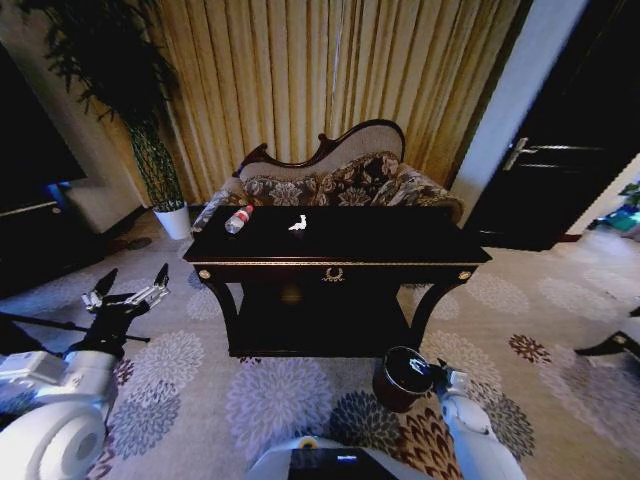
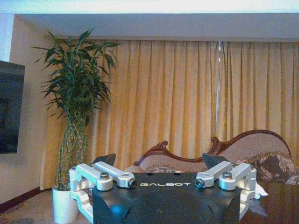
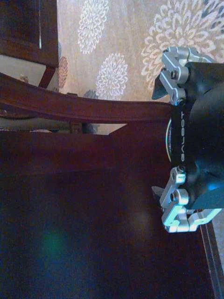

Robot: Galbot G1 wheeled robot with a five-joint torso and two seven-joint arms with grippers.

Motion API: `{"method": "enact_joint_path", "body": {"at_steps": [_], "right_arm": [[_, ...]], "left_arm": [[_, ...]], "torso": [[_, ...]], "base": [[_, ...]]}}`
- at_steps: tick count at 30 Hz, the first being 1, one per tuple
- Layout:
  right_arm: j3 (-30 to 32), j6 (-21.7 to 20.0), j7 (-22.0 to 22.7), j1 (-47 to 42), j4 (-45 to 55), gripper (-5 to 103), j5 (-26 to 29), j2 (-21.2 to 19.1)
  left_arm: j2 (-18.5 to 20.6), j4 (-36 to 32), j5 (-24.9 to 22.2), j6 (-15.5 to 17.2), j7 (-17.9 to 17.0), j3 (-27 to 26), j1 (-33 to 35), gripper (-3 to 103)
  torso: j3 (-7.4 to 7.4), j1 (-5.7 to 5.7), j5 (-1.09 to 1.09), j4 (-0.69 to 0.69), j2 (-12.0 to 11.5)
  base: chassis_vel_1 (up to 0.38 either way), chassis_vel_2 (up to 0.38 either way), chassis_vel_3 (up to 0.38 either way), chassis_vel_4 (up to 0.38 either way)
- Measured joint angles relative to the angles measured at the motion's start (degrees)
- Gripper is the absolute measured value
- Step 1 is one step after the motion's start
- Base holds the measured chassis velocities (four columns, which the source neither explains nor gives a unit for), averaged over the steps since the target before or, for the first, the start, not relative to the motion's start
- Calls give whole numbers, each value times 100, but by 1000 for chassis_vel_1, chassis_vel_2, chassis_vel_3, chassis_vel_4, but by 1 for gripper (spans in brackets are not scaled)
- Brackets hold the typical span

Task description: Move to the front of the table and place the trash on the table into the trash bin.

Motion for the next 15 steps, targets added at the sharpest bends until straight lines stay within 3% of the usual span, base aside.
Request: {"method": "enact_joint_path", "body": {"at_steps": [15], "right_arm": [[3, 48, -1, 36, -16, 100, 16, 4]], "left_arm": [[6, 0, -1, -1, 0, 27, -3, 100]], "torso": [[0, 0, 0, 0, 0]], "base": [[0, 0, 0, 0]]}}
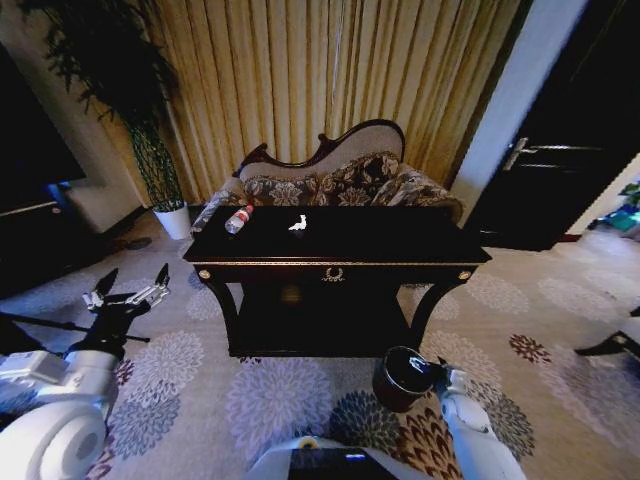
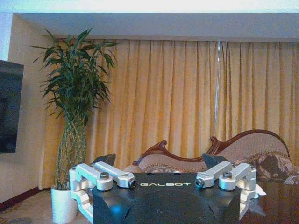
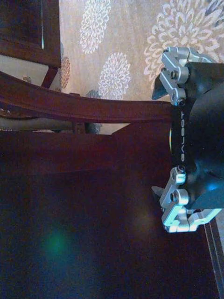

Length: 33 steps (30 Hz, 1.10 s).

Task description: Move to the front of the table and place the trash on the table into the trash bin.

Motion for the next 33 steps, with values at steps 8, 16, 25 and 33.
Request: {"method": "enact_joint_path", "body": {"at_steps": [8, 16, 25, 33], "right_arm": [[33, 1, -127, -59, 187, 100, 105, 28], [124, 182, -183, -175, 593, 100, 161, -15], [256, 118, -182, -514, 1901, 100, 670, -123], [411, -357, 58, -679, 3455, 100, 991, -128]], "left_arm": [[6, 0, 0, 0, -2, 6, -2, 100], [7, 0, 3, 0, -2, 8, 0, 100], [3, 0, 22, 1, -3, 22, 0, 100], [-18, 0, 29, 3, -5, 13, 10, 100]], "torso": [[0, 0, 0, 0, 0], [0, 0, 0, 0, 0], [0, 0, -1, 0, 0], [0, 0, 1, 0, 0]], "base": [[0, 0, 0, 0], [0, 0, 0, 0], [0, 0, 0, 0], [0, 0, 0, 0]]}}
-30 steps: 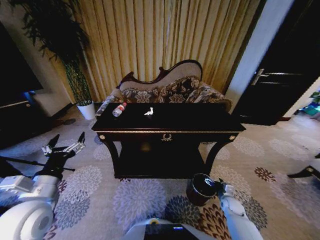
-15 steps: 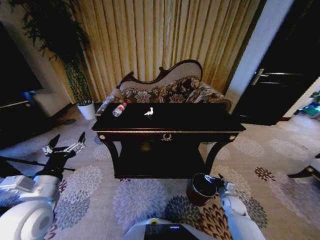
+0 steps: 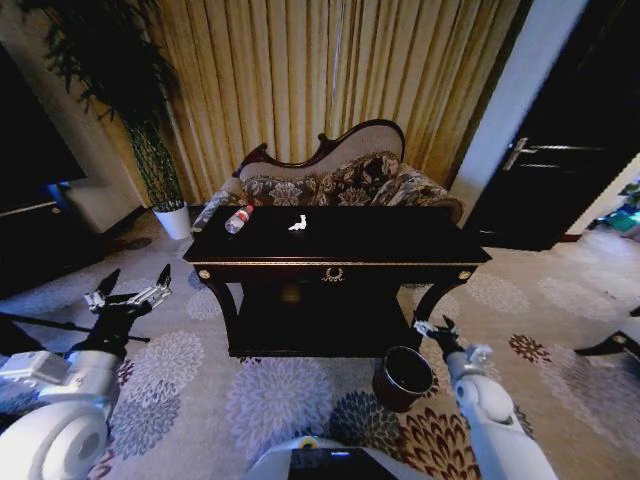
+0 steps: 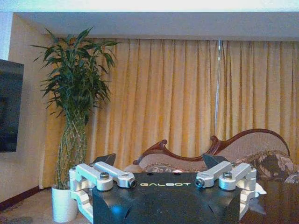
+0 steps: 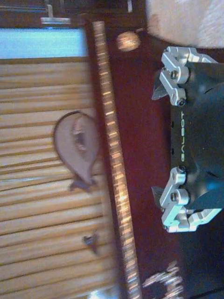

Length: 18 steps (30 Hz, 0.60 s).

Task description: Move to the front of the table and place the trash on the table into the trash bin.

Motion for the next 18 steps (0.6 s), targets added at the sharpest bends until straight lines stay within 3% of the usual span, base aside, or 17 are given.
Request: {"method": "enact_joint_path", "body": {"at_steps": [9, 18], "right_arm": [[-12, -377, 243, -8, 1197, 100, 231, -5], [-37, -517, -161, -152, 1800, 100, 154, -32]], "left_arm": [[-14, 0, -4, 0, 0, -18, 4, 100], [-16, 0, -6, 2, -4, 4, -3, 100]], "torso": [[0, 0, 0, 1, 0], [0, 0, -1, 0, 0]], "base": [[0, 0, 0, 0], [0, 0, 0, 0]]}}
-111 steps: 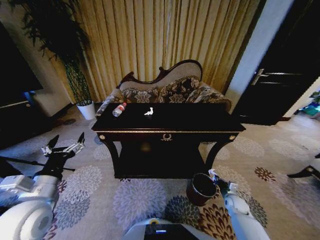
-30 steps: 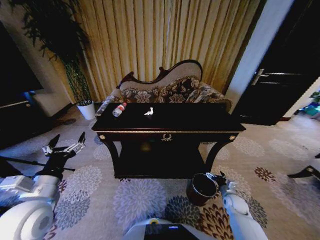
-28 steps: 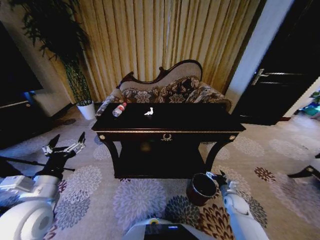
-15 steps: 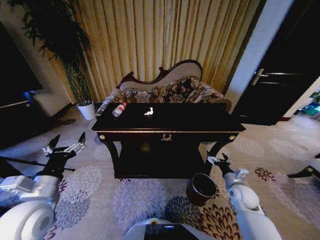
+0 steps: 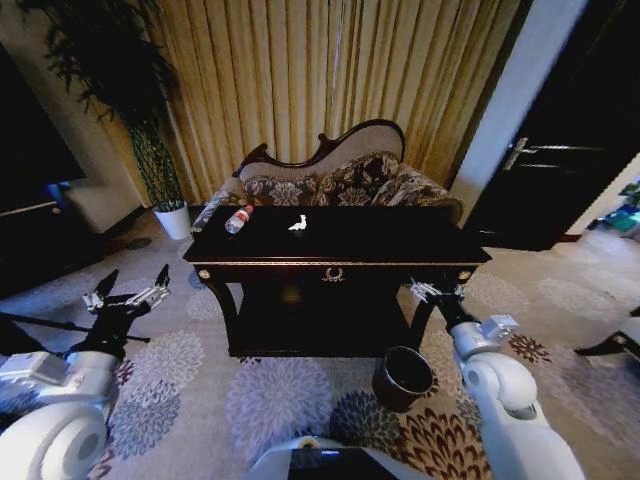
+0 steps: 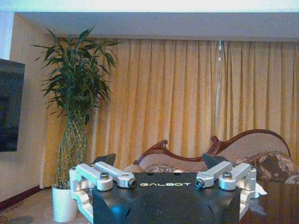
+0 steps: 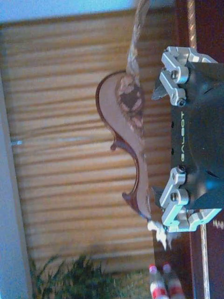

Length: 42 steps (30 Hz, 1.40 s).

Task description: Move to the front of the table and place the trash on the table into the trash bin.

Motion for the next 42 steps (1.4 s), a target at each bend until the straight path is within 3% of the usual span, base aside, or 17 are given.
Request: {"method": "enact_joint_path", "body": {"at_steps": [42], "right_arm": [[-60, -110, -119, 26, 103, 100, -7, 9]], "left_arm": [[-15, 0, 48, 6, -3, 69, -13, 100]], "torso": [[0, 0, 0, 0, 0]], "base": [[-34, 32, 33, -31]]}}
